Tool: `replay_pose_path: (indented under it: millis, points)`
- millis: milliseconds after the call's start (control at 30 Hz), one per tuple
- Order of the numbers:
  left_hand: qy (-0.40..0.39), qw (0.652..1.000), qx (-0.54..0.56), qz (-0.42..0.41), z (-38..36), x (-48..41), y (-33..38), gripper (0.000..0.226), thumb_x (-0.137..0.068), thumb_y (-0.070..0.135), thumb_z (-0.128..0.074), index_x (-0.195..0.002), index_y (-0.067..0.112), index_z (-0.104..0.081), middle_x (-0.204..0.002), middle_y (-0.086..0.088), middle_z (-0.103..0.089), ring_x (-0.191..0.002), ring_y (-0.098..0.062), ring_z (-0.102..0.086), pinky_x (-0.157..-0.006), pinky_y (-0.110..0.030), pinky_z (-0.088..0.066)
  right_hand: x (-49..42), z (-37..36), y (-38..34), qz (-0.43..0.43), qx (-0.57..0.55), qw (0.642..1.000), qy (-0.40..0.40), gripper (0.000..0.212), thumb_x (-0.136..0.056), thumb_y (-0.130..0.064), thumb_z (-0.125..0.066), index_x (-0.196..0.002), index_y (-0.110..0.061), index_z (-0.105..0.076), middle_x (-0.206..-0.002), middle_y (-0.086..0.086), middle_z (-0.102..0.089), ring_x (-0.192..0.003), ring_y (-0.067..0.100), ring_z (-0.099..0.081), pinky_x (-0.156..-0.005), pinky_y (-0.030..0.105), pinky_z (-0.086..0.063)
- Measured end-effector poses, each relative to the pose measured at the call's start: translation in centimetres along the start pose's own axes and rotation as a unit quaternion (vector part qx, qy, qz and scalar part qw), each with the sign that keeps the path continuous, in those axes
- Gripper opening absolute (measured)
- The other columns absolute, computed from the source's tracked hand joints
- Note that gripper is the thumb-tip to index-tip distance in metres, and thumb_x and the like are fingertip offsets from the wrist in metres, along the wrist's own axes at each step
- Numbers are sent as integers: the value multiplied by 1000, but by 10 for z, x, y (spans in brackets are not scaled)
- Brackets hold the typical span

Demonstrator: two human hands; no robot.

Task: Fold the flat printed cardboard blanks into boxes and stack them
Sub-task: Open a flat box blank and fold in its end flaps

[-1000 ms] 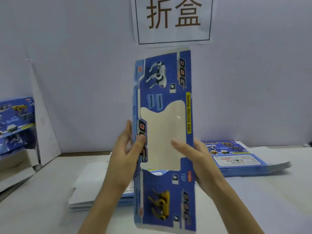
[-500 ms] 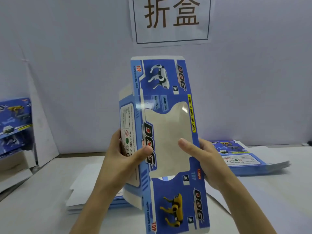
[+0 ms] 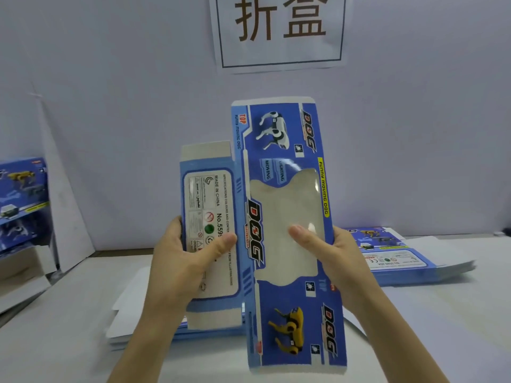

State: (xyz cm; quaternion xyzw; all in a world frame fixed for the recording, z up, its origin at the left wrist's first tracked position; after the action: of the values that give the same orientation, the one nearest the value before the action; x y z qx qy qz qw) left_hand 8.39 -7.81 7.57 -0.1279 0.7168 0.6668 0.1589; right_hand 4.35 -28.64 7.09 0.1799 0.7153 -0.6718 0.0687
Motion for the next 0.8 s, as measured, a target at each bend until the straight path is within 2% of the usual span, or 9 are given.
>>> replay_pose_path:
  millis: [100,233,300,333,433,500,567,733,800]
  points:
    - [-51,997,62,20,-1,1,1,55,-56,44,-75,-106,30,-60,-99,-1,-74,-81,-22,-73,-55,-31,-58,0,2,-4,13,6,1000,-4,41,-62,-45,-71,-97,-25,-66,-85,-2,-76,-73,16,-73,-53,19,-53]
    - [-1,998,59,-14,-5,3,-1,44,-58,33,-76,-101,33,-64,-97,4,-75,-83,-18,-73,-57,-31,-59,1,5,-7,33,-44,998,18,21,-64,-33,-73,-85,-30,-76,-89,2,-76,-76,21,-74,-54,25,-56]
    - [-13,997,72,-4,-5,3,-1,44,-61,31,-76,-103,32,-64,-100,2,-74,-84,-20,-73,-58,-32,-59,3,6,-11,36,-28,999,10,23,-63,-36,-74,-85,-32,-76,-88,0,-76,-76,19,-74,-54,24,-56]
    - [-34,996,81,3,-4,4,0,43,-62,32,-78,-103,33,-65,-101,0,-74,-85,-21,-73,-58,-33,-58,3,6,-13,32,-15,999,3,29,-62,-39,-74,-88,-27,-75,-87,-1,-76,-75,19,-74,-53,22,-55]
    - [-63,992,105,21,-5,5,2,34,-59,41,-84,-90,39,-71,-97,-3,-75,-81,-23,-73,-56,-33,-58,4,8,-16,29,6,1000,-2,32,-61,-43,-72,-90,-27,-71,-85,-2,-76,-73,18,-74,-52,20,-54]
    - [-35,993,109,18,-6,6,1,26,-58,42,-78,-84,40,-72,-95,-3,-75,-81,-22,-73,-56,-35,-59,4,8,-17,47,-18,999,11,20,-64,-37,-72,-84,-34,-74,-87,0,-76,-74,20,-74,-52,23,-55]
    - [-18,993,116,15,-6,5,0,23,-59,39,-72,-82,41,-73,-94,-1,-75,-81,-21,-73,-56,-34,-59,5,7,-18,58,-26,998,14,19,-65,-36,-72,-84,-40,-74,-89,-1,-76,-76,20,-74,-54,24,-55]
    - [-31,993,110,12,-5,6,3,25,-55,44,-72,-80,43,-71,-92,0,-75,-77,-21,-73,-53,-31,-57,6,7,-17,27,-24,999,-8,37,-58,-43,-74,-92,-30,-69,-88,0,-76,-75,20,-74,-52,21,-54]
    - [-16,995,100,1,-4,5,3,25,-56,44,-72,-81,44,-71,-92,2,-75,-78,-19,-73,-55,-31,-58,5,7,-14,18,-48,999,-3,29,-61,-36,-75,-88,-28,-71,-88,4,-76,-73,23,-74,-50,24,-55]
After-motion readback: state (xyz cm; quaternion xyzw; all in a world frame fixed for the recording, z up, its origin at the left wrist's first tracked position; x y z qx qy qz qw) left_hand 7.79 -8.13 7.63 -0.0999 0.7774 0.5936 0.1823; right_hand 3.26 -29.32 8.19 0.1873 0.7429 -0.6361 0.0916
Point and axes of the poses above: each hand's wrist, its own x-axis away from the middle knuckle, its own z-axis out of the back of the hand, y = z × x, the point moved 3 cm from there along -x, towards the middle knuckle
